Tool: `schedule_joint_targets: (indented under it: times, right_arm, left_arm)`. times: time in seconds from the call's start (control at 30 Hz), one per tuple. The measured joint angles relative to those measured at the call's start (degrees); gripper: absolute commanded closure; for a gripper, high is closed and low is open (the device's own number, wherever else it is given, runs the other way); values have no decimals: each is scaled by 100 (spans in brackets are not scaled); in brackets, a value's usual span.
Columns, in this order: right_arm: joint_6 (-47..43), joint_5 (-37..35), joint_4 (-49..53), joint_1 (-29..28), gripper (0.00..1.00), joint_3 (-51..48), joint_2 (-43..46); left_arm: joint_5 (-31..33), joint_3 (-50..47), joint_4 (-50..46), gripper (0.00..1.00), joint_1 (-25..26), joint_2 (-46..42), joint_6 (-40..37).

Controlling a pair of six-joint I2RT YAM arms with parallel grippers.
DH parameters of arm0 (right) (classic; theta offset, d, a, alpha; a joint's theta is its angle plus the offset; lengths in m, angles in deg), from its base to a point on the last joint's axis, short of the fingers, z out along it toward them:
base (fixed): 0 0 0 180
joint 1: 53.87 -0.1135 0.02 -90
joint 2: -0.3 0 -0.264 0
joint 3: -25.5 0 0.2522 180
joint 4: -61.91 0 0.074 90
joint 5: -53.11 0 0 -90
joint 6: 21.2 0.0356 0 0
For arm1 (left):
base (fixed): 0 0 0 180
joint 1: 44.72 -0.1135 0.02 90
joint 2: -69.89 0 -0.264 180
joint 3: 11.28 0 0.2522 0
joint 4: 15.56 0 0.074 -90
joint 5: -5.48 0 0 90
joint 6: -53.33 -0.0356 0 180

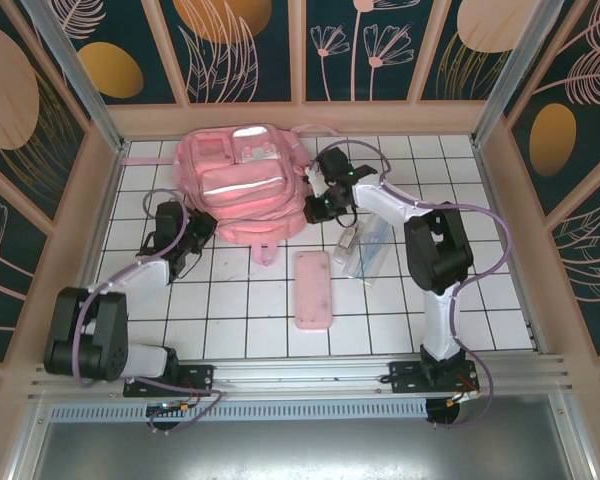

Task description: Pack the student bag

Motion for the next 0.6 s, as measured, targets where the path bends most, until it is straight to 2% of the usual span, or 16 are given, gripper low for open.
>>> schedule_joint_targets:
  times: [0.07,0.1,0.17,0.2,0.3,0.4,0.5,0.6]
  right_arm:
    - [129,323,-151,-181,100,-188,109]
    - [227,490,-247,-308,100,-236,144]
    - [400,782,-527,-577,100,-247,170]
    - [505,916,-695,-710,100,-245,173]
    - [824,1182,-1158,-1027,100,-177,136]
    - [1143,1438,-1574,-1165,100,140,-109]
    - [1434,1633,-1867,-1213,100,494,-481]
    - [1615,1821,-2017,-1226,100,809,-767]
  left_arm:
    - [105,308,-22,100,-76,372,-146]
    - [168,494,-39,88,-105,549,-212]
    - [291,850,-103,28,-140,804,-352]
    - [391,1056,-138,2,-153,905,-391]
    - [673,1591,-313,1,-190,1012,-492]
    - [835,1720,-393,1,-210,809,-555]
    - [881,1563,-579,1,-201,330,-544]
    - [756,946,-531,1,-197,-490,-278]
